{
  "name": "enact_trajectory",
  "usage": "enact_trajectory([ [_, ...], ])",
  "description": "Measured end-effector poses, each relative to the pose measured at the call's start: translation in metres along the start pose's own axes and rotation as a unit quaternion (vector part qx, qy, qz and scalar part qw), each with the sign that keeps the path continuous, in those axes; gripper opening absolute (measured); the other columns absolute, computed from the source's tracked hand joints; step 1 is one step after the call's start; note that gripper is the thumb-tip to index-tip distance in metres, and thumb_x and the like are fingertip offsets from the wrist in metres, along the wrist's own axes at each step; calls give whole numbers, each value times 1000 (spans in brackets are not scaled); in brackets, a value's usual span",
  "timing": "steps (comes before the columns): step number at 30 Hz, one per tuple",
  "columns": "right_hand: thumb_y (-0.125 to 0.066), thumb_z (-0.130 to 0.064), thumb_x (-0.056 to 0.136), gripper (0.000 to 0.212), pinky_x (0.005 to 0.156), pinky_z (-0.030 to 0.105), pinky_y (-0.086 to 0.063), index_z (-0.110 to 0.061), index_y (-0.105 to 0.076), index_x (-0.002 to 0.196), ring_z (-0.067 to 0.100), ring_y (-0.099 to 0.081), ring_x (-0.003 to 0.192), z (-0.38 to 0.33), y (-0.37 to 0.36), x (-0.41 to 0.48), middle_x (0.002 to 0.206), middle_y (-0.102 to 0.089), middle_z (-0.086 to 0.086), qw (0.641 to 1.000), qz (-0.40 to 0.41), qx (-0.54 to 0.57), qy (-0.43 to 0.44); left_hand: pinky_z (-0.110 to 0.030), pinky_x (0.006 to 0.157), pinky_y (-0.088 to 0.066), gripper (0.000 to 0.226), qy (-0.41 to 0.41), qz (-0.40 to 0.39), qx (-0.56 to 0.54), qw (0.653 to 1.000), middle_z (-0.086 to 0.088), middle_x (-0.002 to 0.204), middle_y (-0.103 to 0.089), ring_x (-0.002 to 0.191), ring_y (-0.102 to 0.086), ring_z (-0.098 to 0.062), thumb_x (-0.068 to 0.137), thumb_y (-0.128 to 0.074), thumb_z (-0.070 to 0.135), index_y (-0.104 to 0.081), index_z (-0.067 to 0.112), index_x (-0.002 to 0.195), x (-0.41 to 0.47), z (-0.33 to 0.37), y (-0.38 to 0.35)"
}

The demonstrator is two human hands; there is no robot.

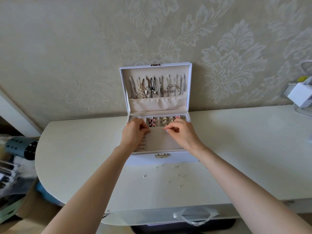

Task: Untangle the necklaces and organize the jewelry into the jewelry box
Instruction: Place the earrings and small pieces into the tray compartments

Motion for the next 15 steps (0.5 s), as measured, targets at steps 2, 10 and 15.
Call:
enact_trajectory([
  [2, -66, -7, 83, 11, 70, 9, -33, -10, -76, 87, 0, -49, 64, 0, 0, 0, 74, -50, -15, 1000, 1, 5, -3, -31, 69, -43, 6, -6, 8, -4, 1000, 2, 85, -55, 77, -51, -18, 82, -69, 11, -64, 9, 79, 0, 1, 0],
  [10, -66, -9, 83, 10, 69, 5, -33, -11, -76, 83, 0, -48, 65, 1, 0, 1, 71, -50, -15, 1000, 8, 8, -8, -14, 63, -48, 16, 24, 27, -206, 978, 3, 71, -68, 61, -59, -6, 84, -65, 4, -64, 20, 82, -4, -1, 10],
  [15, -67, -10, 82, 9, 66, 8, -34, -12, -76, 83, 0, -49, 65, 2, 0, 0, 70, -50, -15, 1000, 12, 16, -11, -19, 67, -55, 8, 22, 15, -234, 972, -8, 79, -71, 63, -64, -8, 85, -64, 0, -68, 7, 86, -5, 0, 7],
])
Point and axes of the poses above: each hand's wrist, its own x-axis towards the middle knuckle, its own y-axis out of the back of the hand, z = x × y, the point moved 7 cm from there along x, towards the middle knuckle
